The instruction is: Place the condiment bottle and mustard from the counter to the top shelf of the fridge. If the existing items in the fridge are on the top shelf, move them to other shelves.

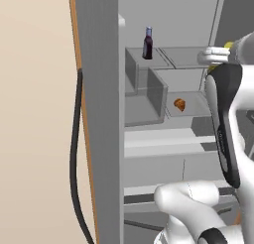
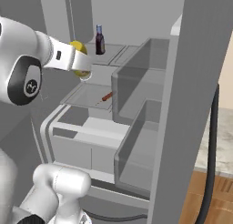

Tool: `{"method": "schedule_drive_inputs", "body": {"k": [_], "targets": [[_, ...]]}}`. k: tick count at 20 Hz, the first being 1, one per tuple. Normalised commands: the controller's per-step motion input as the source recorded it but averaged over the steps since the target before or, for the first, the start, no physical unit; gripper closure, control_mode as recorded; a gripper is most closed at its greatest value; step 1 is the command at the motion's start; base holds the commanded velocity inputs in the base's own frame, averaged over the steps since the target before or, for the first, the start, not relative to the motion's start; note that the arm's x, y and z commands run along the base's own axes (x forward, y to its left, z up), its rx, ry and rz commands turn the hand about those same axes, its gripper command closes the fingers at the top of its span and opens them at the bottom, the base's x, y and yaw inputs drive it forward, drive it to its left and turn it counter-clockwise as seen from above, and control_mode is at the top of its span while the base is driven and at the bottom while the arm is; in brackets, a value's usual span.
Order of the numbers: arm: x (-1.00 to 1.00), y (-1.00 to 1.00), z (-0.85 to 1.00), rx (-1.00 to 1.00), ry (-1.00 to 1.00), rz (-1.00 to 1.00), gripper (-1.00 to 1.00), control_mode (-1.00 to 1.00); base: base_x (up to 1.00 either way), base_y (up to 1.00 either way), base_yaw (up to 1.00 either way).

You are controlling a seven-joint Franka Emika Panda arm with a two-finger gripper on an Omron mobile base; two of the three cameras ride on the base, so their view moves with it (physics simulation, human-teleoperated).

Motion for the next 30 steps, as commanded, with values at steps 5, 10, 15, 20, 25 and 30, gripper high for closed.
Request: {"method": "schedule_drive_inputs", "body": {"k": [5,10,15,20,25,30], "targets": [[0.99,0.00,0.00,0.00,0.00,0.01,1.00,-1.00,0.00,0.00,0.00],[0.99,0.00,0.00,0.00,0.00,0.02,1.00,-1.00,0.00,0.00,0.00],[0.98,0.00,0.00,0.00,0.00,0.03,1.00,-1.00,0.00,0.00,0.00],[0.99,-0.03,0.00,0.00,0.04,0.04,1.00,-1.00,0.00,0.00,0.00],[0.88,-0.12,0.00,0.00,0.18,0.07,1.00,-1.00,0.00,0.00,0.00],[0.66,-0.05,0.00,-0.02,0.23,0.09,1.00,-1.00,0.00,0.00,0.00]]}}
